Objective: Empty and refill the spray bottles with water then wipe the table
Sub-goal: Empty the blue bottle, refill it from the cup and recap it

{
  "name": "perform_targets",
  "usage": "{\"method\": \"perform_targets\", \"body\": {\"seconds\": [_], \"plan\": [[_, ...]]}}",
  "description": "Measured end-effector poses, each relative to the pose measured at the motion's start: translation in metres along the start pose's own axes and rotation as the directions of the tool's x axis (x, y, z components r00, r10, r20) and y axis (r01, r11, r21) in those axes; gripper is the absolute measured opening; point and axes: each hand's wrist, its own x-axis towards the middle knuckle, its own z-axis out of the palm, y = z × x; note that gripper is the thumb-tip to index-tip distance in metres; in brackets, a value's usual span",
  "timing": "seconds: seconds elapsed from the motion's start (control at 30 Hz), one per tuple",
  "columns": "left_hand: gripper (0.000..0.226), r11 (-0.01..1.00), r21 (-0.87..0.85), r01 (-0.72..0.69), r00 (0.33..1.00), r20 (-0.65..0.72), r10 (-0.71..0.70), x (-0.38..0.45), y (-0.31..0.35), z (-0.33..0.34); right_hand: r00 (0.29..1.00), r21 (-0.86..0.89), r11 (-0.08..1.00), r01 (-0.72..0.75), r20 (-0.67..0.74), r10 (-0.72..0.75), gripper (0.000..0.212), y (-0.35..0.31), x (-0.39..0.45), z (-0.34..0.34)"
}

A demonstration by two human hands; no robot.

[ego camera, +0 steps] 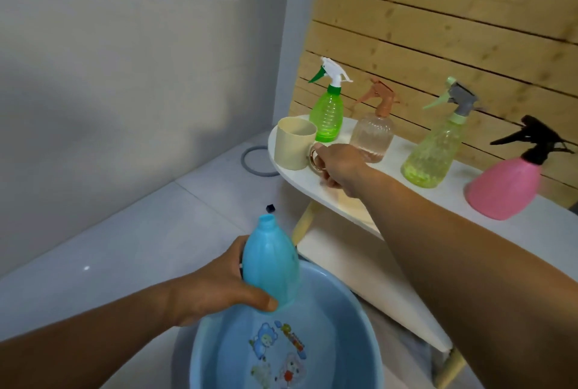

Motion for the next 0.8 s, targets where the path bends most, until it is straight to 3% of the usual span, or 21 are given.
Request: {"method": "perform_targets", "body": {"seconds": [0.17,0.27,0.37,0.53,0.8], "plan": [[0.107,1.000,0.004,-0.025,0.997,-0.070,0.025,-0.011,-0.028,-0.004,0.977,0.075,0.981,0.180,0.103,-0.187,0.034,0.008,-0.033,0.009],[0.107,0.999,0.029,-0.043,0.992,-0.114,0.046,-0.012,-0.052,-0.001,0.964,-0.092,0.963,0.254,0.104,-0.244,0.041,0.017,-0.062,0.017],[0.106,0.998,0.029,-0.055,0.987,-0.148,0.058,-0.012,-0.083,0.005,0.966,-0.071,0.975,0.211,0.166,-0.197,0.041,0.033,-0.089,0.029],[0.105,0.999,0.022,-0.040,0.977,-0.207,0.043,-0.009,-0.122,0.013,0.963,-0.178,0.960,0.215,0.204,-0.178,0.052,0.080,-0.109,0.043],[0.107,0.995,0.095,-0.013,0.978,-0.206,0.032,0.010,-0.149,0.013,0.961,-0.423,0.905,0.042,0.265,0.079,0.035,0.196,-0.092,0.056]]}}
